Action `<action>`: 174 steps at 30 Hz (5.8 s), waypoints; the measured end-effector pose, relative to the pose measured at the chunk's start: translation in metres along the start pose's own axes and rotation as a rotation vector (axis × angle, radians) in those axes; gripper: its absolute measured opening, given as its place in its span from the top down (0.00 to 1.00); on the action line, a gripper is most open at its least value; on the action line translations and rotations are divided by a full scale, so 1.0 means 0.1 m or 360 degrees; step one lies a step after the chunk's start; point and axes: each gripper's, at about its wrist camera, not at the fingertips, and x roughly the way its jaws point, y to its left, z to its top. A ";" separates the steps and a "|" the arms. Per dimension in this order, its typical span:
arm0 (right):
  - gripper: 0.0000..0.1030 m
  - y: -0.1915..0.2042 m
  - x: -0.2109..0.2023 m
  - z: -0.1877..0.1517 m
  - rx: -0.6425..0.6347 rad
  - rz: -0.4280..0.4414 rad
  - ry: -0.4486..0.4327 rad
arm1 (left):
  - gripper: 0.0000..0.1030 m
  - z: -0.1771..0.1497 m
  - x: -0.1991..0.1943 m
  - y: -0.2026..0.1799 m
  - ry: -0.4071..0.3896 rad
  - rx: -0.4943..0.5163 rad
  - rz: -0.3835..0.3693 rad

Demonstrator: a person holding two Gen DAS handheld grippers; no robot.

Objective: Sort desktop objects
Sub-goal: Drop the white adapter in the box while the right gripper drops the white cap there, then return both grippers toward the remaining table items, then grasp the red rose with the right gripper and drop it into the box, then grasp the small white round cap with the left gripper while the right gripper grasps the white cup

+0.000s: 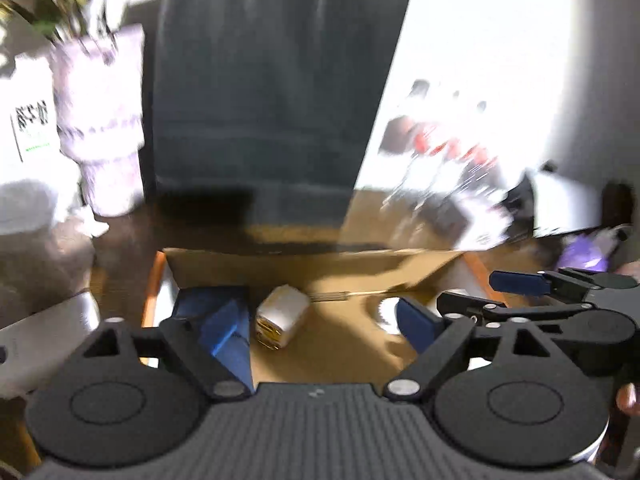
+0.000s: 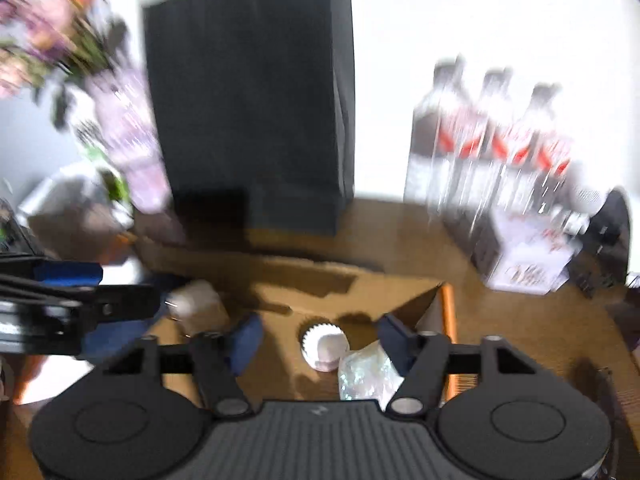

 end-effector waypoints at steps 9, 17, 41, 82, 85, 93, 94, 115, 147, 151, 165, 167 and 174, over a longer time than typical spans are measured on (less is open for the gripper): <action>0.20 0.20 -1.37 -1.19 -0.0005 0.0282 -0.0260 | 0.00 -1.22 -1.19 -0.25 -0.0238 0.0085 0.0031; 0.19 0.34 -1.51 -2.26 -0.0030 0.0238 -0.0212 | 0.00 -2.25 -1.29 -0.40 -0.0142 0.0106 0.0107; 0.30 0.37 -1.18 -2.00 0.0092 0.0245 -0.0237 | 0.01 -2.06 -0.92 -0.16 -0.0142 0.0193 0.0096; 0.70 0.27 -1.28 -2.31 0.0130 0.0341 -0.0197 | 0.72 -1.65 -0.23 -0.08 0.0076 0.0183 -0.0076; 0.70 0.30 -1.34 -2.34 0.0128 0.0369 -0.0210 | 0.85 -1.65 -0.31 -0.10 0.0036 0.0168 -0.0107; 0.70 0.28 -1.61 -2.34 0.0133 0.0393 -0.0299 | 0.90 -1.63 -1.02 -0.24 -0.0216 0.0105 -0.0139; 0.70 0.27 -1.66 -2.34 0.0133 0.0394 -0.0314 | 0.90 -1.63 -1.12 -0.24 -0.0239 0.0090 -0.0154; 0.70 0.25 -1.98 -2.40 0.0184 0.0348 -0.0379 | 0.90 -1.85 -1.61 -0.25 -0.0302 -0.0023 -0.0198; 0.70 0.08 0.07 -0.36 0.0217 0.0499 0.0059 | 0.29 -1.16 -0.53 0.05 -0.0031 0.0155 -0.0230; 0.70 0.15 -0.48 -0.65 0.0052 0.0503 -0.0077 | 0.29 -1.67 -0.63 -0.17 0.0060 0.0343 -0.0127; 0.54 0.16 0.19 -0.45 0.0213 0.0329 0.0079 | 0.49 -1.70 -0.24 0.09 0.0160 0.0102 -0.0043; 0.54 0.20 0.00 -0.57 0.0166 0.0335 0.0019 | 0.49 -1.71 -0.25 0.07 0.0161 0.0122 -0.0045; 0.51 0.41 -0.84 -1.30 0.0053 0.0450 -0.0152 | 0.72 -1.82 -0.25 0.01 0.0069 0.0147 0.0034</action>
